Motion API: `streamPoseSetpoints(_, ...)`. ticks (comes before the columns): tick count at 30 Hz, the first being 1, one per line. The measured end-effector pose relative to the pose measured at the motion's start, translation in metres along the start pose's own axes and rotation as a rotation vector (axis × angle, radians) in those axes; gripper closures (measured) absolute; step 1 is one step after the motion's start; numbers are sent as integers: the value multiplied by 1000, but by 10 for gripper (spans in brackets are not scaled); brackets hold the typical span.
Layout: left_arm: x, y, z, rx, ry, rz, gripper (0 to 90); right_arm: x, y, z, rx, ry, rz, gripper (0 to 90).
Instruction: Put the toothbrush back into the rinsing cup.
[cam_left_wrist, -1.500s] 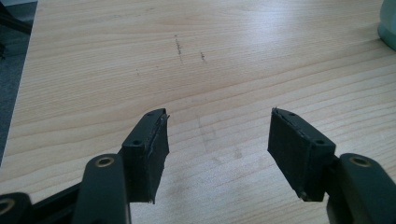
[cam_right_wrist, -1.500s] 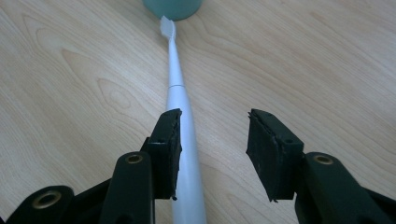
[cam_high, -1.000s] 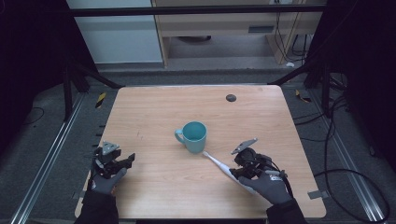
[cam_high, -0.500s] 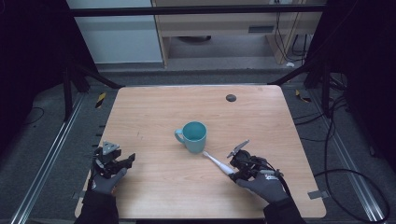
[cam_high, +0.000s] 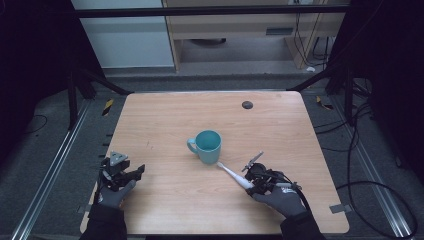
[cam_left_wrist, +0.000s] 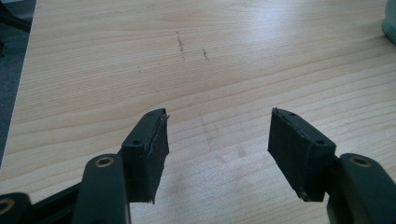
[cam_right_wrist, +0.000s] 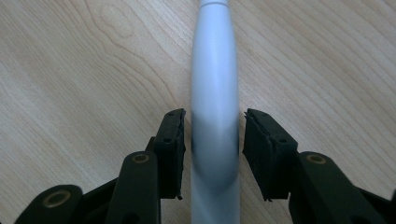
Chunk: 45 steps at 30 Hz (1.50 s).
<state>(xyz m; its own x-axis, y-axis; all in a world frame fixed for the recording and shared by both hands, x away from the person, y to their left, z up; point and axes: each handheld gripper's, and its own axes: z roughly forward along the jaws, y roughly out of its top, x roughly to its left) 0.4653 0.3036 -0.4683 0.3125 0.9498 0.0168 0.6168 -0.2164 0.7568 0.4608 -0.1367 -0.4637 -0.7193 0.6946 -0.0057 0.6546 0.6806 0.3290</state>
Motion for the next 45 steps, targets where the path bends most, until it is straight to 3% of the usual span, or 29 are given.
streamPoseSetpoints(8, 0, 0, 0, 1, -1, -1, 372, 0, -1, 6, 29, 1, 13, 632)
streamPoseSetpoints(21, 0, 0, 0, -1, 0, -1, 372, -1, -2, 4, 23, 11, 42, 660)
streamPoseSetpoints(38, 0, 0, 0, -2, 1, -2, 373, -10, -20, -31, -106, -32, 118, 662)
streamPoseSetpoints(45, 0, 0, 0, -3, 2, -1, 373, -15, -18, -46, -268, -70, 171, 662)
